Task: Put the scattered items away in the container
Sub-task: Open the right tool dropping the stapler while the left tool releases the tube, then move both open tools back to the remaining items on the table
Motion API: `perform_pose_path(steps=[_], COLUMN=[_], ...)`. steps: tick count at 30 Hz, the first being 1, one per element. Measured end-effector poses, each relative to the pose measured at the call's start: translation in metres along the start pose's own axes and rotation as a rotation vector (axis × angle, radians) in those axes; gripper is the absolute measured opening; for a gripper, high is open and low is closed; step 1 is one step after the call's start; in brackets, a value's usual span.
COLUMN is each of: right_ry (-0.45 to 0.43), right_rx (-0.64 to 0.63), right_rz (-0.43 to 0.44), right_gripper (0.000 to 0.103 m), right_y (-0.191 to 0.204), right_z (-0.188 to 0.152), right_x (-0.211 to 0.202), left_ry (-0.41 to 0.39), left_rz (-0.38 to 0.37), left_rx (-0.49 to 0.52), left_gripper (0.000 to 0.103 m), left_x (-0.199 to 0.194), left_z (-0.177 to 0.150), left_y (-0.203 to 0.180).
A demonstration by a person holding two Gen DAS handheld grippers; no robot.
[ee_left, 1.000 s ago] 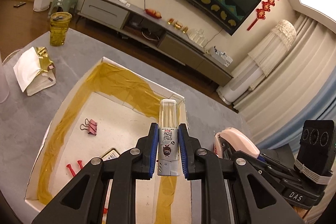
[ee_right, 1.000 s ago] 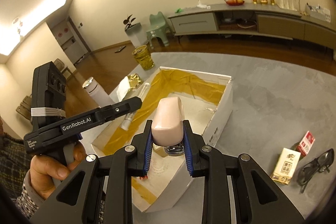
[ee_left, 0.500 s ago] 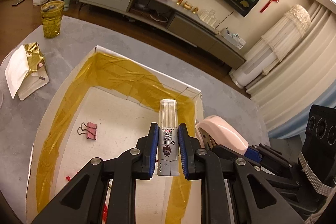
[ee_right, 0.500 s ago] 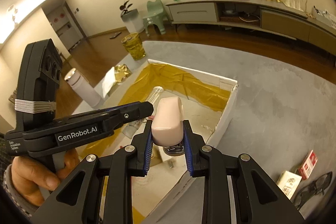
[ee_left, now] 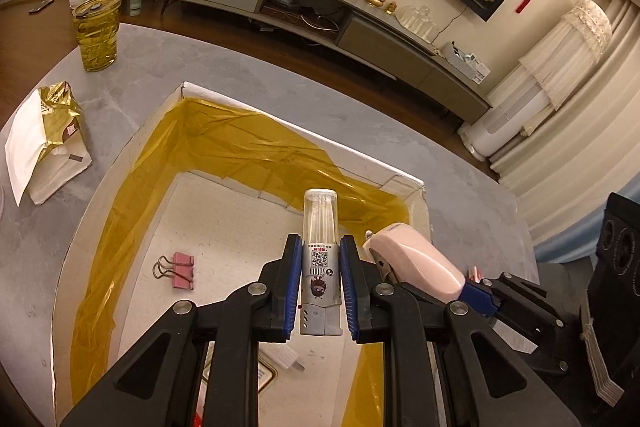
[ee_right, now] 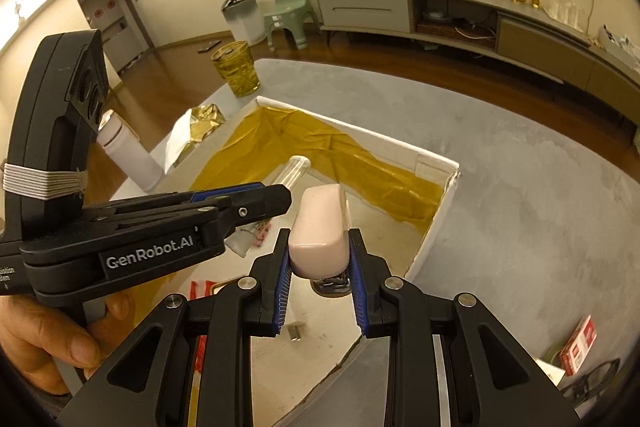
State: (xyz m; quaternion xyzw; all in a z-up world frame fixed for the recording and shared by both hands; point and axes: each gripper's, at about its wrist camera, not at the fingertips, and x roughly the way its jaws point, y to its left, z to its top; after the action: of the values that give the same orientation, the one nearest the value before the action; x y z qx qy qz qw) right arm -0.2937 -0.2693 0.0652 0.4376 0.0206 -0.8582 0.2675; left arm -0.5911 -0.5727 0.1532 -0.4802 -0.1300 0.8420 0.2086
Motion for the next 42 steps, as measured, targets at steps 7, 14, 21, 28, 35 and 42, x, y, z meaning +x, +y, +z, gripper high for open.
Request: perform_pose_path(steps=[7, 14, 21, 28, 35, 42], right_ry=[-0.020, -0.081, -0.111, -0.132, -0.149, -0.189], right_rx=[-0.024, -0.004, -0.008, -0.033, -0.008, -0.005], right_rz=[-0.006, 0.032, 0.108, 0.166, 0.199, 0.223], right_gripper=[0.035, 0.035, 0.035, 0.035, 0.035, 0.035], right_y=[-0.004, -0.009, 0.000, 0.012, 0.010, 0.013], right_z=[0.000, -0.027, -0.064, -0.108, -0.144, -0.159], right_x=[0.010, -0.023, -0.063, -0.096, -0.119, -0.145], left_ry=[0.033, 0.010, -0.048, -0.152, -0.222, -0.245], left_rz=[0.050, 0.022, 0.046, 0.157, 0.253, 0.270], left_rx=[-0.042, -0.051, -0.010, 0.114, 0.307, 0.384], left_gripper=[0.041, 0.041, 0.041, 0.043, 0.049, 0.052], left_x=[0.020, -0.001, -0.035, -0.075, -0.100, -0.115], left_z=[0.006, -0.006, -0.028, -0.058, -0.095, -0.126], left_y=[0.016, 0.020, 0.008, -0.020, -0.076, -0.118])
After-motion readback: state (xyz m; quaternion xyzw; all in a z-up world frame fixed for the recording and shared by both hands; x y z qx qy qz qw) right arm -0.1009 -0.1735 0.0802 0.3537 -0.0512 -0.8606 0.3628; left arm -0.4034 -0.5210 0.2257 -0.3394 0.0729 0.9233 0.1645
